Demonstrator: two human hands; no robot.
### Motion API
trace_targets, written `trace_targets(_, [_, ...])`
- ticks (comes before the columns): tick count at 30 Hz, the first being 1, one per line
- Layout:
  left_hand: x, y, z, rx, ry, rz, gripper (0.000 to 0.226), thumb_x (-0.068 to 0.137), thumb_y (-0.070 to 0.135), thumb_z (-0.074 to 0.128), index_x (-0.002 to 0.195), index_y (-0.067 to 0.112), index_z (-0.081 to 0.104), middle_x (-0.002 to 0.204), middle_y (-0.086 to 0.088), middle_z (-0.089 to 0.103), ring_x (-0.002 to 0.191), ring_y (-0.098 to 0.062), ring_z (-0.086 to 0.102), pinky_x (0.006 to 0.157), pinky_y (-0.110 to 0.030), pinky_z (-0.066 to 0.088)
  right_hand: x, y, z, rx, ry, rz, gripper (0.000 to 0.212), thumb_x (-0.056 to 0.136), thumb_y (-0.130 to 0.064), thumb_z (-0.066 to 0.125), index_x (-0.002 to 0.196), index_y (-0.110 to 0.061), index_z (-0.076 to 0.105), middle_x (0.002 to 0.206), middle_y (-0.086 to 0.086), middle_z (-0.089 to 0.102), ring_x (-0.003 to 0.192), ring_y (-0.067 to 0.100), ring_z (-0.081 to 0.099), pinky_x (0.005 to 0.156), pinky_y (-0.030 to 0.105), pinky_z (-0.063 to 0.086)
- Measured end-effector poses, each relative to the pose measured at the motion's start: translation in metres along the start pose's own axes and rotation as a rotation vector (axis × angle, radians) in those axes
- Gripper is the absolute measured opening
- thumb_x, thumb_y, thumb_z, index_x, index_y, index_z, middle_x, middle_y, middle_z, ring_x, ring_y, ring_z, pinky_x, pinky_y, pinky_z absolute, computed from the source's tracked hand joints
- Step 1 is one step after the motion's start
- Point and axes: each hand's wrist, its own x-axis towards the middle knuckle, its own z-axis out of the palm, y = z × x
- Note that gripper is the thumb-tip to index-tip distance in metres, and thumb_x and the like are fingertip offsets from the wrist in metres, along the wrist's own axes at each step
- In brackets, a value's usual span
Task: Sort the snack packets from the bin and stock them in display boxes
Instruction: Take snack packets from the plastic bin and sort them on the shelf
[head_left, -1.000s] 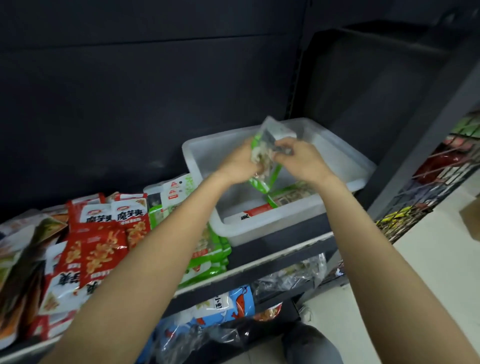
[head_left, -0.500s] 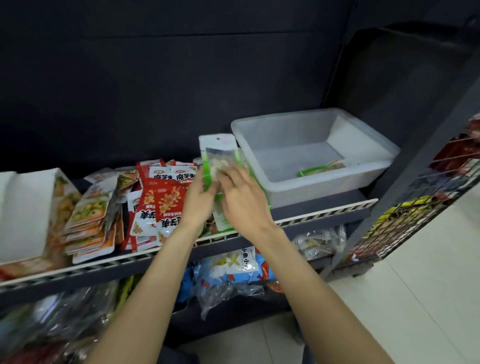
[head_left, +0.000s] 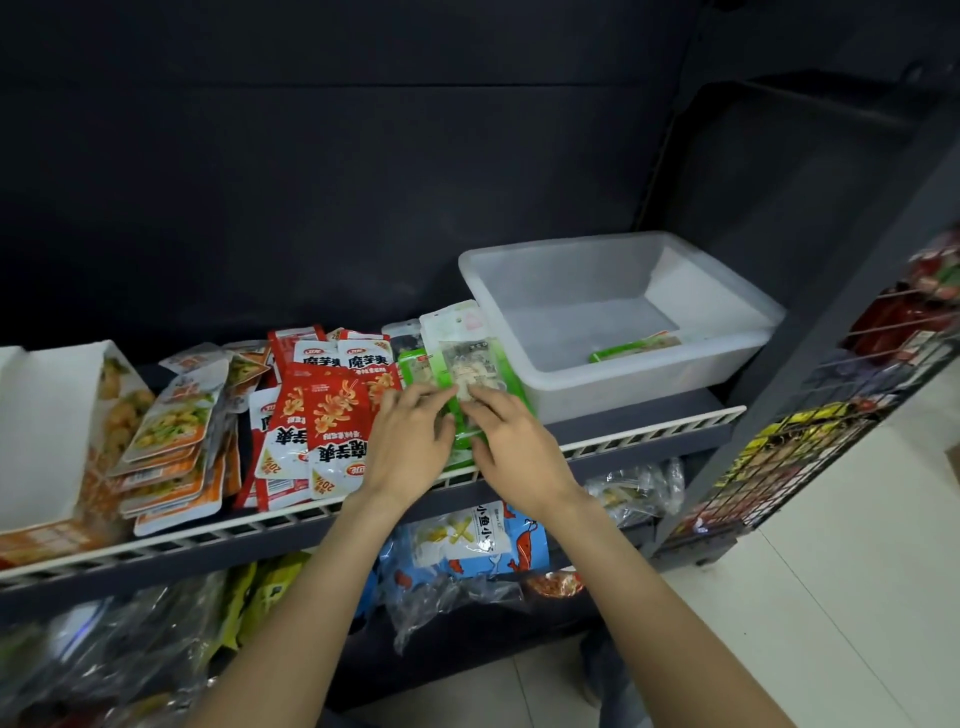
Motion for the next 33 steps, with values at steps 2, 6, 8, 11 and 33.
trace_targets(2, [0.001,-0.001,-0.001,-0.008,0.012,-0.019,0.042,0.098,0.027,0.045,0.140,0.024,0.045,0.137,-0.002,0.046,0.125,-0.023,0.032,0.104,-0.035,0.031,-0.002,-0.002,-0.007,0.014,0.000,-0.036,0.040,0.088,-0.003,0.055,0.128,-0.005,0.057,0.136,0.011,0.051,0.127,0.027,0.045,0.093,0.039,0.051])
trace_targets(6, [0.007,0.006,-0.013,-0.065,0.177,0.082,0.039,0.092,0.020,0.053,0.131,0.018,0.053,0.131,-0.003,0.051,0.121,-0.021,0.042,0.101,-0.033,0.035,0.008,0.001,-0.041,0.037,0.132,-0.082,0.031,0.088,-0.003,0.055,0.115,-0.012,0.066,0.112,0.005,0.069,0.099,0.022,0.065,0.090,0.039,0.053])
trace_targets(8, [0.017,0.018,-0.023,-0.035,0.266,0.238,0.040,0.088,0.021,0.053,0.127,0.016,0.056,0.125,-0.002,0.055,0.114,-0.020,0.049,0.097,-0.033,0.035,0.018,0.014,-0.065,0.044,0.234,-0.028,0.027,0.088,-0.008,0.053,0.108,-0.015,0.070,0.098,0.002,0.074,0.080,0.022,0.069,0.081,0.039,0.055])
trace_targets(11, [0.050,0.046,-0.031,-0.027,0.236,0.460,0.039,0.086,0.030,0.044,0.119,0.018,0.061,0.114,0.000,0.061,0.102,-0.019,0.054,0.090,-0.034,0.041,0.038,0.051,-0.097,0.039,0.297,0.091,0.029,0.086,-0.018,0.046,0.098,-0.018,0.072,0.089,-0.002,0.074,0.077,0.025,0.069,0.072,0.039,0.055])
trace_targets(33, [0.227,0.147,0.117,0.210,-0.713,0.294,0.064,0.068,0.045,0.079,0.119,0.019,0.052,0.111,-0.003,0.059,0.097,-0.022,0.056,0.078,-0.028,0.045,0.119,0.251,-0.098,-0.203,-0.225,0.733,0.027,0.092,-0.018,0.046,0.108,-0.017,0.067,0.117,0.006,0.062,0.103,0.028,0.058,0.083,0.032,0.047])
